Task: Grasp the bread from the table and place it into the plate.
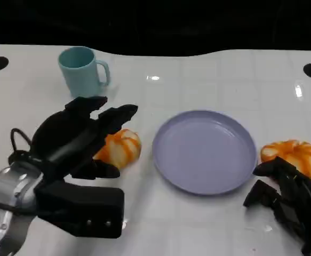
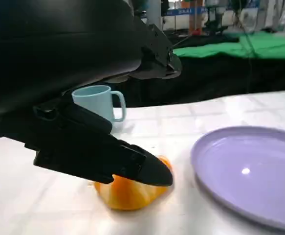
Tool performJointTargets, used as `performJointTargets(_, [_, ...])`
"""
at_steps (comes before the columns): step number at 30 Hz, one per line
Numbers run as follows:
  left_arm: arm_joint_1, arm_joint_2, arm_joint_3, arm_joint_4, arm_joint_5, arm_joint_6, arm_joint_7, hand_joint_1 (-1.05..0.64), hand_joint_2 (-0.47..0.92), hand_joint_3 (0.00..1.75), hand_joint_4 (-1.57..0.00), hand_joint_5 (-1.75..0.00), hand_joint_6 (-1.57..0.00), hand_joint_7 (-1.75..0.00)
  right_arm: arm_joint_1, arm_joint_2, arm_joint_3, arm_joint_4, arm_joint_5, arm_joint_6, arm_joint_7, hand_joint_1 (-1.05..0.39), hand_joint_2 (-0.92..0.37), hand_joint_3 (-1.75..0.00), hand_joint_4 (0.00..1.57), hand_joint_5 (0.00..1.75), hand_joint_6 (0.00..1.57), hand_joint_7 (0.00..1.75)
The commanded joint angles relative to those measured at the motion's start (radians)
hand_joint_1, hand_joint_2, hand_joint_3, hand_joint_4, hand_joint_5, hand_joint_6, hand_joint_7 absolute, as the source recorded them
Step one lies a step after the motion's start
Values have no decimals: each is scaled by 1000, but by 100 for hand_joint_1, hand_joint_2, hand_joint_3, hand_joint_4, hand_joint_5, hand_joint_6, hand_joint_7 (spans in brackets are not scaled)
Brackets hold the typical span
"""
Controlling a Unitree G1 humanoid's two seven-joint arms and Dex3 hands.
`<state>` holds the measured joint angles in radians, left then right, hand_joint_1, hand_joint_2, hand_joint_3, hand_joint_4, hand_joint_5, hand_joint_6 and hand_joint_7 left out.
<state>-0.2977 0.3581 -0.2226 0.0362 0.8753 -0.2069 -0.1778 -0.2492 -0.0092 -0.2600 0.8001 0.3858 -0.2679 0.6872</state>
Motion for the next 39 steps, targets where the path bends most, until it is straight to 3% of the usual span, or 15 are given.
performJointTargets(1, [-26,30,-31,-9,17,35,-5,-55,80,0,-4,-19,-20,-1,15,-8,-6,-2,3,6,-7,-53,-92,-21,63,160,59,125])
performJointTargets(13, [-201,-2,-216,203,145,163,-59,-54,76,0,-6,-19,-22,0,18,-14,-7,-12,9,30,-4,-52,-92,-21,61,160,58,126])
performJointTargets(23, [-213,9,-244,209,127,187,-51,-54,76,0,-6,-19,-22,0,19,-14,-7,-16,8,34,-5,-52,-92,-21,60,160,58,126])
performJointTargets(25, [-324,-74,-287,487,129,213,-46,-56,77,0,-8,-19,-21,0,27,-12,-5,-23,-4,19,-25,-53,-92,-20,63,159,60,125])
performJointTargets(27, [-386,-120,-309,649,123,214,-20,-57,77,0,-9,-19,-21,0,31,-15,-1,-25,-13,12,-34,-54,-92,-19,65,158,62,124])
performJointTargets(39, [-536,-218,-377,1069,60,172,186,-55,77,0,-14,-18,-23,-1,47,-13,8,-57,-6,31,-43,-54,-92,-19,63,157,61,122])
